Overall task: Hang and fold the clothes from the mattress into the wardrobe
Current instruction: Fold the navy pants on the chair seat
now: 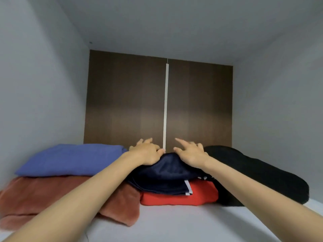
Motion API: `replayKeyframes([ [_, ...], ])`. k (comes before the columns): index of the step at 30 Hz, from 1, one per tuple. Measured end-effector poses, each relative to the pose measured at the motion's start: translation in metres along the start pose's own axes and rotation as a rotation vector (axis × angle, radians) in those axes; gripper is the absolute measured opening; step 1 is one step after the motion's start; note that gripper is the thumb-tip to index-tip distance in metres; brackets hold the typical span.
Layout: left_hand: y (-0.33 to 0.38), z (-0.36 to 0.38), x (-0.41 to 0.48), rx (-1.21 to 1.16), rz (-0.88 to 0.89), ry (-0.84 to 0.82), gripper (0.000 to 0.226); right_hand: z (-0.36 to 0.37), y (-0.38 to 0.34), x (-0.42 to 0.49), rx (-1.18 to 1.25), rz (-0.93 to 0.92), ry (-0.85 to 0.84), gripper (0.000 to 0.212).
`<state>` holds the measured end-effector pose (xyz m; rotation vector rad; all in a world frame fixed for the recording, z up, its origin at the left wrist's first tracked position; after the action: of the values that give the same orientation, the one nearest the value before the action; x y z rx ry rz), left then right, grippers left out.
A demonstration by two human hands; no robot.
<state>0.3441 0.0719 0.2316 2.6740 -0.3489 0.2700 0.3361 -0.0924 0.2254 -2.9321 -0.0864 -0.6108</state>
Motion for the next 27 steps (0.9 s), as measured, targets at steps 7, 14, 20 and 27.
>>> replayKeyframes([
  [7, -0.009, 0.033, -0.013, 0.016, 0.135, 0.157, 0.048, 0.052, 0.002, -0.025, -0.156, -0.160, 0.070, 0.049],
  [14, -0.001, 0.026, -0.045, -0.018, 0.176, 0.294, 0.042, 0.029, 0.003, -0.058, 0.023, -0.176, 0.098, 0.043],
  [20, 0.039, 0.009, -0.105, -0.093, 0.334, 0.438, 0.046, -0.022, 0.034, -0.118, 0.101, -0.228, 0.342, 0.034],
  [27, 0.096, 0.024, -0.207, -0.230, 0.431, 0.573, 0.042, -0.054, 0.079, -0.213, 0.258, -0.186, 0.401, 0.032],
])
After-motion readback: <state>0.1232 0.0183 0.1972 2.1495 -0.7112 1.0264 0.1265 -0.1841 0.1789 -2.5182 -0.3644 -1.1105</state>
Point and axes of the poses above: each hand's wrist, its own x-axis towards the middle knuckle, its own z-axis out of the palm, y = z × x, the point moved 2 cm from there along x, towards the middle knuckle, and after that the axes turned 15 degrees about -x, right-handed, at the moved point
